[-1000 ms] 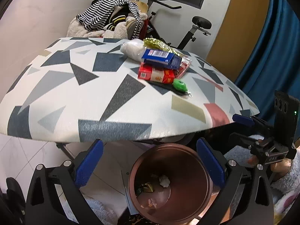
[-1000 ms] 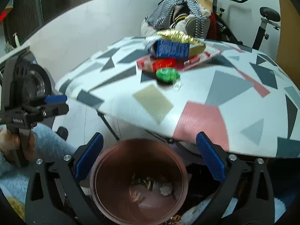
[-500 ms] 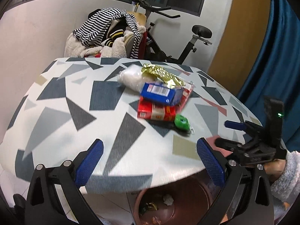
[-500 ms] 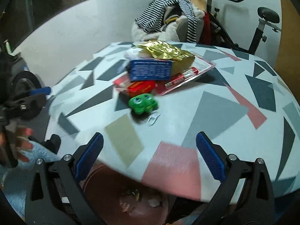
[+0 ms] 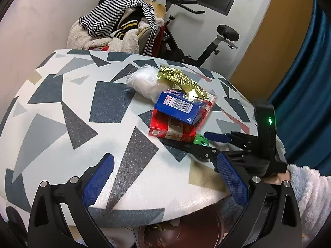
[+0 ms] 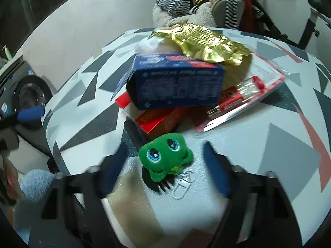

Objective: Collect trash
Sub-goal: 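Move the right gripper to the green frog keychain and grasp it, then grasp the gold foil wrapper with the left gripper while the right gripper holds the frog keychain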

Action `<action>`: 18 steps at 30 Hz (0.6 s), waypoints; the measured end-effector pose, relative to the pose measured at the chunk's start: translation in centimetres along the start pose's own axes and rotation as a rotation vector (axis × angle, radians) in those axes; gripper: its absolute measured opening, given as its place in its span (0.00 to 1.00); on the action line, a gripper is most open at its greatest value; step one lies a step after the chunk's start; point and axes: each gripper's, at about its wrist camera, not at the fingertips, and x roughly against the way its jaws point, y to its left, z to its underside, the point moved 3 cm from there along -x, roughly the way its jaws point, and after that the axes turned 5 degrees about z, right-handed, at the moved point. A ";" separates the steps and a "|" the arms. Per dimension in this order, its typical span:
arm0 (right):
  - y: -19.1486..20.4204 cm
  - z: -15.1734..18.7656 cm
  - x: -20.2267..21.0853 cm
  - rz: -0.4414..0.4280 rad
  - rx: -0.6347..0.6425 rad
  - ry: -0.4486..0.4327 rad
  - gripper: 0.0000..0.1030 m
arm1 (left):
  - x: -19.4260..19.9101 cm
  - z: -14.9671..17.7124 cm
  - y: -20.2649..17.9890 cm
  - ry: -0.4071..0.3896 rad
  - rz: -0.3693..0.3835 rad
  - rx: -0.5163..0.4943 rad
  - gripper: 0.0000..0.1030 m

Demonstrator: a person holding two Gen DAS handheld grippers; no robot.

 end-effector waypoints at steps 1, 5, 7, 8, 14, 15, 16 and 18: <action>0.0 0.1 0.2 -0.002 0.003 -0.007 0.47 | -0.2 -0.2 0.0 0.005 0.003 0.008 0.94; -0.4 0.3 1.4 -0.031 -0.027 -0.059 0.47 | -1.2 -1.2 -0.3 0.018 0.032 0.024 0.94; -0.8 0.4 2.5 -0.021 -0.032 -0.094 0.46 | -2.1 -1.9 -0.5 0.029 0.053 0.045 0.91; -0.9 0.4 2.8 -0.019 -0.030 -0.104 0.46 | -2.6 -2.2 -0.5 0.034 0.069 0.065 0.89; -3.2 0.3 4.6 0.093 0.021 -0.177 0.46 | -5.2 -5.4 -0.2 0.051 0.150 0.212 0.70; -3.5 0.2 4.7 0.101 0.019 -0.183 0.46 | -5.6 -6.2 -0.2 0.053 0.167 0.231 0.68; -4.0 0.2 4.8 0.109 0.014 -0.190 0.46 | -6.2 -7.1 -0.1 0.057 0.187 0.252 0.61; -5.4 0.2 4.9 0.118 -0.012 -0.202 0.46 | -7.5 -8.6 0.4 0.066 0.231 0.314 0.48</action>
